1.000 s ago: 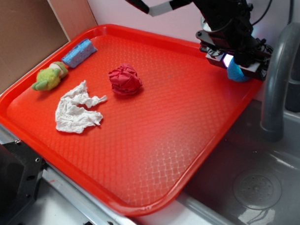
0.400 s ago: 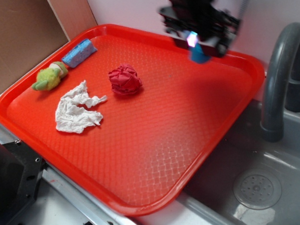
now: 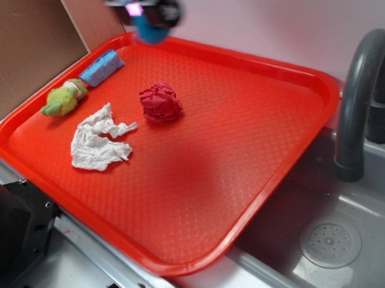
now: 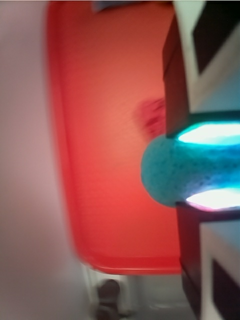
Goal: Grab the blue ball.
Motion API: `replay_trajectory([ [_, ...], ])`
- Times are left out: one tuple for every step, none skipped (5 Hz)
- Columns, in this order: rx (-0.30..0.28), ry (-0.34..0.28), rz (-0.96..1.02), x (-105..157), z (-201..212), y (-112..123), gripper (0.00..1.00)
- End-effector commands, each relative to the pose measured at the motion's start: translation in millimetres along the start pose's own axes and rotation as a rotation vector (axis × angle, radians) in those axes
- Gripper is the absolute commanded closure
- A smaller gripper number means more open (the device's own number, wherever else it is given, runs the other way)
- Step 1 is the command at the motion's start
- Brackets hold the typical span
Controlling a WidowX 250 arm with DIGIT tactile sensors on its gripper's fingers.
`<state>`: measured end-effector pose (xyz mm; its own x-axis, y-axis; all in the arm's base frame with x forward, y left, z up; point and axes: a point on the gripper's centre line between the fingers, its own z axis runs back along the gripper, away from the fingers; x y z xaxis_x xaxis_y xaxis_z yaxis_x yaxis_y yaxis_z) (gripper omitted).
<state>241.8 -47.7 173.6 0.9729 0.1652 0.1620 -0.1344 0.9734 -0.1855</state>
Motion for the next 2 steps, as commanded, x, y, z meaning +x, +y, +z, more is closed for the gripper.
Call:
replay_trajectory([
  [-0.013,-0.007,0.034,-45.3,44.6,17.4,1.0],
  [0.0,0.032,0.013,-45.8,41.3,18.4,1.0],
])
